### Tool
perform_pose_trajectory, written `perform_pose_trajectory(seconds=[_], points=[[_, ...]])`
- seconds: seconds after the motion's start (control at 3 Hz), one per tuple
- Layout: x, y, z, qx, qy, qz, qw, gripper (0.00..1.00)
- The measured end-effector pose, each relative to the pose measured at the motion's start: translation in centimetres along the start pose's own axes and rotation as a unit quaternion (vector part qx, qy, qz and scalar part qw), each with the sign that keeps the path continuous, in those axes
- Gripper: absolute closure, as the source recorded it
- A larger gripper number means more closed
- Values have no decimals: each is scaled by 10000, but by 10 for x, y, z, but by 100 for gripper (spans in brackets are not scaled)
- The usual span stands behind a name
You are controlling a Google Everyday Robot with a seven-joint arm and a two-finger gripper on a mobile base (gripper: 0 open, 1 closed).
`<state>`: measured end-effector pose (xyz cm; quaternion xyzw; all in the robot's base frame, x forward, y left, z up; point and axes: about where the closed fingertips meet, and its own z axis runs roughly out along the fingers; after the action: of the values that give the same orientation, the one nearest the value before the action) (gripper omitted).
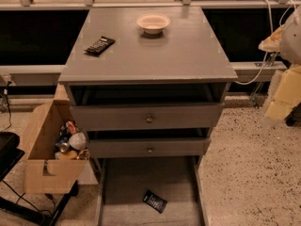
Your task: Pick rxbar blueberry from bottom drawer and place on counter
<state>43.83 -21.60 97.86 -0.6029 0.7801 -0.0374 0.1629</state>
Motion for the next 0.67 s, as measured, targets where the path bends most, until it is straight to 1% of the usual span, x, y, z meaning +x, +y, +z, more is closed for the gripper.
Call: perform_pose_trajectory(seconds=[0.33, 0.67], points=[[0, 0, 0, 0, 0, 0, 10000, 0], [9, 22, 33, 47, -289, 173, 9994, 0]])
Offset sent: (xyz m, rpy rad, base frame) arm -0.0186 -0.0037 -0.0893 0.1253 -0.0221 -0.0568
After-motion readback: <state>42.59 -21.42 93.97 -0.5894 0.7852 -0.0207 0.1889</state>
